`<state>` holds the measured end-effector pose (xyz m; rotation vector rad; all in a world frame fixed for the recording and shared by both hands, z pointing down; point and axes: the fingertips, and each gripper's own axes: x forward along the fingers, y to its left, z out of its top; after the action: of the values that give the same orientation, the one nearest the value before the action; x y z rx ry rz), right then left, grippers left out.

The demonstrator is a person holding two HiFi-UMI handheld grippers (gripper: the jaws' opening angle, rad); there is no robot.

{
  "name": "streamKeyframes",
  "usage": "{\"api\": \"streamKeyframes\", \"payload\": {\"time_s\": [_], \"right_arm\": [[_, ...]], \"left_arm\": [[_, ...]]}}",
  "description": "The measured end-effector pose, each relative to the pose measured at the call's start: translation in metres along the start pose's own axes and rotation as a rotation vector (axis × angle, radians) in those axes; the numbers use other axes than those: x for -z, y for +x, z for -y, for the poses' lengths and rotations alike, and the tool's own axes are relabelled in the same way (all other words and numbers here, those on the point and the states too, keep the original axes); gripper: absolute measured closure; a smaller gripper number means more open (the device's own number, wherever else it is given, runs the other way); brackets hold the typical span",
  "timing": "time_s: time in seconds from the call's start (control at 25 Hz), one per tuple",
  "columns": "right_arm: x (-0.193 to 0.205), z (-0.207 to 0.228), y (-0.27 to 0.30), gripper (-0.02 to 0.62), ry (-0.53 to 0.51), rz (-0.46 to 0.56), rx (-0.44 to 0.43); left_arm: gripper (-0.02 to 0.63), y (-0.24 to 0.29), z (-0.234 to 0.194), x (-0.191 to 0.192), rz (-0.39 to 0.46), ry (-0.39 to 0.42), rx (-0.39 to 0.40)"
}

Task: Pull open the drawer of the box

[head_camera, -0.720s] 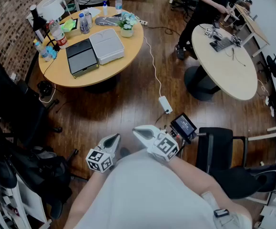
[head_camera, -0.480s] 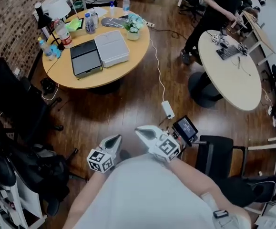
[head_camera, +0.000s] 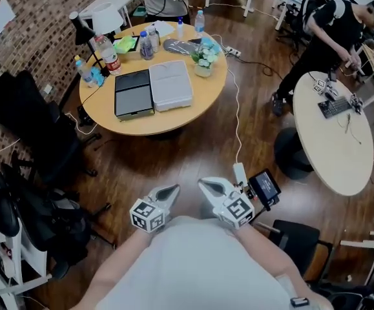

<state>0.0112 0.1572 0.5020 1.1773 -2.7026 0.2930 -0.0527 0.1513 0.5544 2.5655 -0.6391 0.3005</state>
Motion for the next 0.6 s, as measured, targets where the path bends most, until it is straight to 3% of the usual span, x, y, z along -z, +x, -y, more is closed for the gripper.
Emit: {"api": "streamKeyframes", "payload": {"time_s": [0.24,0.6], "right_arm": [[-0.001,0.052,-0.013,0.588,0.007,-0.007,-0.036],[-0.002,0.087,-0.019,0.588,0.008,-0.015,-0.142]], "left_arm": [[0.6,0.051,0.003,-0.018,-0.003,0.003,-0.046],[0.601,0.089,0.004,-0.027,0.005,-0.025,-0.141]]}}
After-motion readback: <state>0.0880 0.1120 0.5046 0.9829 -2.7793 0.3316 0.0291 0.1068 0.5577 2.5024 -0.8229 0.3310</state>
